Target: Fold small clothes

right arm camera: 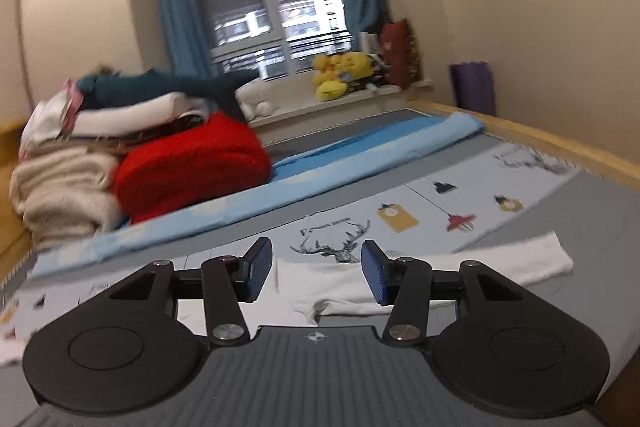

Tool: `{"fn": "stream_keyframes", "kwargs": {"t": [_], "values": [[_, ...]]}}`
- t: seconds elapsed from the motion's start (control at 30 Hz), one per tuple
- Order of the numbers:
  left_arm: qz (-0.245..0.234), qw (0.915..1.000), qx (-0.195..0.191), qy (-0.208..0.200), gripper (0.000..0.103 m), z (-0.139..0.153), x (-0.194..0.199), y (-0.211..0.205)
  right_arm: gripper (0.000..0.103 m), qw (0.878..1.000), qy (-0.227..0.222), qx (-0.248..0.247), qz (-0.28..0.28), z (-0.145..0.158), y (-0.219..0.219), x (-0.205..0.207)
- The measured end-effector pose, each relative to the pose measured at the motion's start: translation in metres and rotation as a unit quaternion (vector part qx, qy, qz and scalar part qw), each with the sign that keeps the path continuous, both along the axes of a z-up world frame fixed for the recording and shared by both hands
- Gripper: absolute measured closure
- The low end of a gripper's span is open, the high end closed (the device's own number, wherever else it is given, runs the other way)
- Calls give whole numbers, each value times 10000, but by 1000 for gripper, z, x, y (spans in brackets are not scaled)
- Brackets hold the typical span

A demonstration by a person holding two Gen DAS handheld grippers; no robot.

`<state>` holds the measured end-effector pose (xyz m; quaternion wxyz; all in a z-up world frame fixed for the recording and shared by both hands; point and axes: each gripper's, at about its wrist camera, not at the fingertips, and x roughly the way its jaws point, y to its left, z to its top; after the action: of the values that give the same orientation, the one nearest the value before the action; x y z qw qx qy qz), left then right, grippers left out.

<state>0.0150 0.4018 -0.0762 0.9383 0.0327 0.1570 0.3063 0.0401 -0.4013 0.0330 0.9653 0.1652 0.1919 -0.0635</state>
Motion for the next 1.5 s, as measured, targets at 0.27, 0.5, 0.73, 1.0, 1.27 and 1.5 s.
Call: {"fn": "stream_keyframes", "kwargs": {"t": [0.27, 0.5, 0.73, 1.0, 1.27, 1.5], "values": [[592, 9909, 902, 806, 24, -176, -78, 44, 51, 9990, 97, 281, -329, -18, 13, 22], [632, 9893, 1291, 256, 17, -192, -89, 31, 52, 9971, 543, -466, -246, -18, 40, 29], [896, 9875, 1296, 94, 15, -198, -92, 30, 52, 9934, 751, -850, -170, -19, 57, 32], [892, 9892, 1152, 146, 14, -212, -108, 30, 52, 9907, 857, -1053, -84, -17, 70, 31], [667, 9918, 1080, 159, 14, -213, -110, 30, 52, 9888, 920, -1178, 30, -17, 77, 35], [636, 9922, 1053, 184, 14, -214, -108, 35, 52, 9886, 936, -1180, 58, -17, 79, 35]]}}
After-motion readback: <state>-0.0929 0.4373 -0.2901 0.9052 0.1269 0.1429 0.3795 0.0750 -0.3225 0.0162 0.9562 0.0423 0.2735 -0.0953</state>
